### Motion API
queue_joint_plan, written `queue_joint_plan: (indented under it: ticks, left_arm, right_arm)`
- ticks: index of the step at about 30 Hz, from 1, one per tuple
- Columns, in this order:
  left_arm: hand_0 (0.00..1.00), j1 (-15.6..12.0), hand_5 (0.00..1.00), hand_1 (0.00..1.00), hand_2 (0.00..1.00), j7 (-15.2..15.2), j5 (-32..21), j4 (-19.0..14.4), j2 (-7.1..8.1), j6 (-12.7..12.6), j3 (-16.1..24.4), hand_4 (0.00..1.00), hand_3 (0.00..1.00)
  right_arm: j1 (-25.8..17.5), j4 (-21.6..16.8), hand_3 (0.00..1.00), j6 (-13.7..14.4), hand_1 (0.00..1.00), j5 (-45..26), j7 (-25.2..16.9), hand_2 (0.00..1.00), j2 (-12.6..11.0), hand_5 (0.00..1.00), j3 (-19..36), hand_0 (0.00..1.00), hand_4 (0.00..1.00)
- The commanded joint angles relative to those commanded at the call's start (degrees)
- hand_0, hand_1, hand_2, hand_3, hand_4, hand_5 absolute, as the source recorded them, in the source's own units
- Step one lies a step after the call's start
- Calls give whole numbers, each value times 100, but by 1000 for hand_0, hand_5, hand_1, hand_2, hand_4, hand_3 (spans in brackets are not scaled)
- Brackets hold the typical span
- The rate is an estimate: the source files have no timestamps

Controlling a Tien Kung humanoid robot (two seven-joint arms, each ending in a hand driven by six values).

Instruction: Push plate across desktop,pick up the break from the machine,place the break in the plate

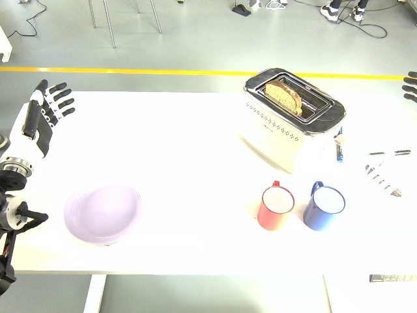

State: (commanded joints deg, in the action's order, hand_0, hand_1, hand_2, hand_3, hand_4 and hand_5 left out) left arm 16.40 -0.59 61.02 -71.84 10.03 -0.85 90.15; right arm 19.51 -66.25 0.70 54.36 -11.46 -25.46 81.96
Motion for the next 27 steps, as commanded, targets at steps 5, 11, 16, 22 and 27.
queue_joint_plan:
  ticks: [5,11,16,22,27]
  left_arm:
    - [750,13,998,801,827,23,-12,-28,19,-34,138,621,775]
    - [750,121,998,802,827,23,-19,-32,107,-37,117,619,775]
    - [750,91,998,801,827,71,-10,33,101,-82,34,619,775]
    - [750,-77,998,804,827,383,226,155,53,-358,1,619,775]
    - [750,-225,998,804,827,739,234,365,-36,-655,-5,619,775]
  right_arm:
    - [298,189,715,-26,747,-24,2,735,-32,596,-141,804,419]
    - [538,301,714,-56,747,-32,4,735,-31,597,-248,804,419]
    - [440,355,716,-78,748,6,7,735,27,597,-307,804,420]
    - [246,381,715,-75,747,45,7,735,115,598,-353,804,420]
    - [60,367,715,-69,747,57,10,735,168,598,-379,804,420]
